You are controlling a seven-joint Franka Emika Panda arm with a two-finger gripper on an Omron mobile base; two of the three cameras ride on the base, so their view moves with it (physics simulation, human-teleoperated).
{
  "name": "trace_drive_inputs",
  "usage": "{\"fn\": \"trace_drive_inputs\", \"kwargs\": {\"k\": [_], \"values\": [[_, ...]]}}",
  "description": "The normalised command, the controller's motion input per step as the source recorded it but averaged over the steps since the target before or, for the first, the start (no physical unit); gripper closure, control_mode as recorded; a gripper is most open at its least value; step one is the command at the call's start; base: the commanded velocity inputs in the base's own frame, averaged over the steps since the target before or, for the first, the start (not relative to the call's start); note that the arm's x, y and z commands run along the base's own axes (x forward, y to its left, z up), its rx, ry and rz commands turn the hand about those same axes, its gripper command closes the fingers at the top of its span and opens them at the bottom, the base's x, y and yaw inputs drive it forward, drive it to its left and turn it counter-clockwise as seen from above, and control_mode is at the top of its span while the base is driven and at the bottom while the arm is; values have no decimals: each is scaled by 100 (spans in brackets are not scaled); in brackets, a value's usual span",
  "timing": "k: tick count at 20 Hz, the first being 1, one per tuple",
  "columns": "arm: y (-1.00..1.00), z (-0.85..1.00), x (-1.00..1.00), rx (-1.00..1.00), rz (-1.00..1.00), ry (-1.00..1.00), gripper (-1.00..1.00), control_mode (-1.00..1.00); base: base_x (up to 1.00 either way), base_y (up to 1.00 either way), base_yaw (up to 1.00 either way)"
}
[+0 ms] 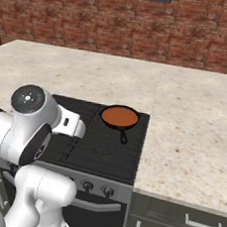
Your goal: Retrieve the steak from the fridge and place it on the saucepan with marinade on the stove.
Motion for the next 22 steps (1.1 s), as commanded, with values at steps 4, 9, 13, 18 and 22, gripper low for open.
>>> {"fn": "trace_drive_inputs", "kwargs": {"k": [4, 9, 13, 18, 22], "values": [[2, -32, -40, -2, 5, -3, -100, -100, 0, 0, 0], [8, -25, -11, -2, 5, 0, -100, -100, 0, 0, 0], [0, 0, 0, 0, 0, 0, -100, 100, 0, 0, 0], [0, 0, 0, 0, 0, 0, -100, 100, 0, 0, 0], [0, 0, 0, 0, 0, 0, -100, 100, 0, 0, 1]]}}
